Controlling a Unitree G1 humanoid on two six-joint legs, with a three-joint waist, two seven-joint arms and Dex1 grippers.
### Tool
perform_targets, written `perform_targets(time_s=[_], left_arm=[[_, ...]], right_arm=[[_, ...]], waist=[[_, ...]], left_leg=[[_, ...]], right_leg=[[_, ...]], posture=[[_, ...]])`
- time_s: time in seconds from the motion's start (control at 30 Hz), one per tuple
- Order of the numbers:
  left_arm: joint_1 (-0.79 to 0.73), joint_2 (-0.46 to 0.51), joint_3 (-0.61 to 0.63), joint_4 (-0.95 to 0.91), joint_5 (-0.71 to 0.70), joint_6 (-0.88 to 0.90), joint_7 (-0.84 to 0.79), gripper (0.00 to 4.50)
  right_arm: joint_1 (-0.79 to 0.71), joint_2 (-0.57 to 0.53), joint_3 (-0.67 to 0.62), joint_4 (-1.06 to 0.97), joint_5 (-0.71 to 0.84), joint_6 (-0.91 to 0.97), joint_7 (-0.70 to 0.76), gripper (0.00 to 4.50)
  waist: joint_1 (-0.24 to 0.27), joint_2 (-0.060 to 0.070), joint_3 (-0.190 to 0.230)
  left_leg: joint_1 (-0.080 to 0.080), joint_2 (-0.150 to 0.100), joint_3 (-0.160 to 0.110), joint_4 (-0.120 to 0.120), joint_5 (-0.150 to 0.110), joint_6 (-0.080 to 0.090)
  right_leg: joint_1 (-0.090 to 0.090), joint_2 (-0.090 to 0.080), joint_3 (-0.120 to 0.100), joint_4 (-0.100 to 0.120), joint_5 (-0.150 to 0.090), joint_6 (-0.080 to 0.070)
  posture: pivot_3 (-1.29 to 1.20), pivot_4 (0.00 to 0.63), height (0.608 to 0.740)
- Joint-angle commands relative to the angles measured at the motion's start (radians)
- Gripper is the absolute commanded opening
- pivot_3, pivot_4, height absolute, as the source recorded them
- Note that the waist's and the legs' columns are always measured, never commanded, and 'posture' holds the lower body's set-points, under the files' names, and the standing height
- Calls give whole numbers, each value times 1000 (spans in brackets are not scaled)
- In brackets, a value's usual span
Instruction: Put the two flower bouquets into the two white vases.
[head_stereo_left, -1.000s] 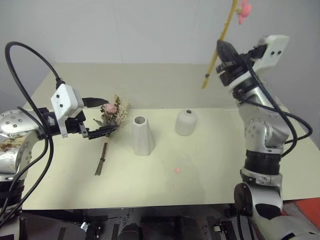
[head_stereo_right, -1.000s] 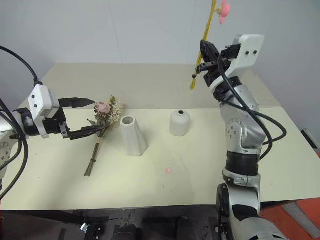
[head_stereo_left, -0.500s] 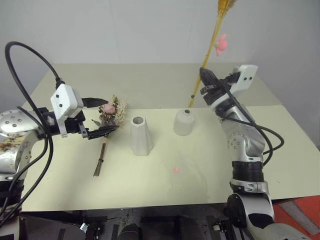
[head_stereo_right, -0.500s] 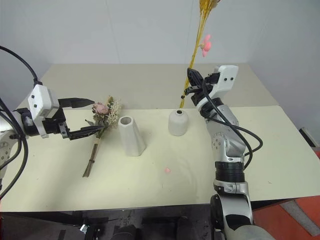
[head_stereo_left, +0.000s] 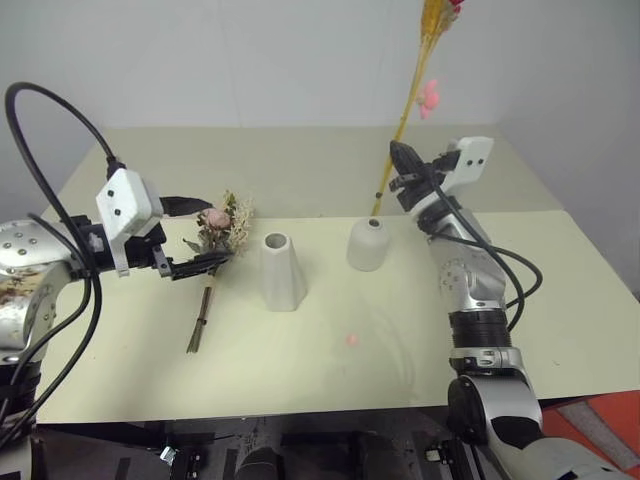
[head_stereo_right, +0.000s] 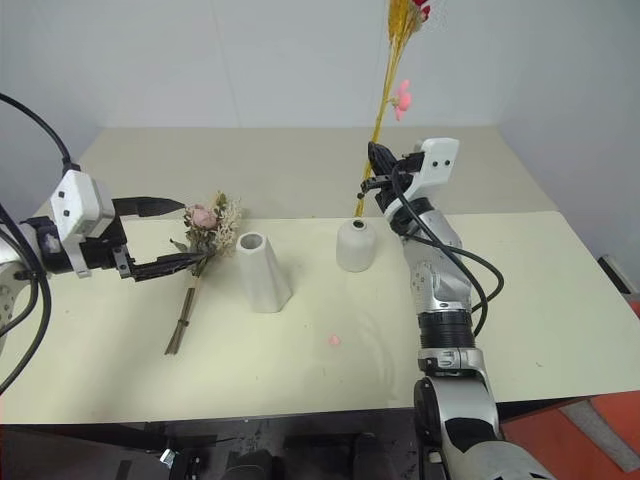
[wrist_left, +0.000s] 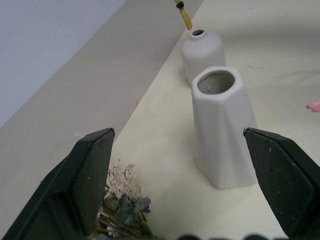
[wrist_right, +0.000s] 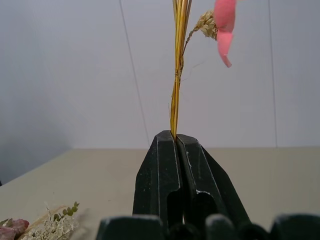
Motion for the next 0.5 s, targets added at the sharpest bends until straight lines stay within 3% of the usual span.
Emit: perform_targets(time_s=[0.03,0.5], left_arm=[[-6,20,40,-35,-15,2,7,4500],[-48,6,6,-13,-4,-3,0,4500]], right_arm=[[-21,-3,-4,-33,1,-31,3,30],[25,-9,10,-91,0,-12,-2,30]], waist=[[0,0,0],[0,0,0]], left_leg=[[0,0,0,0,0,0],[0,0,0,0,0,0]], right_leg=[[0,0,0,0,0,0],[0,0,0,0,0,0]], posture=[[0,150,740],[0,150,740]])
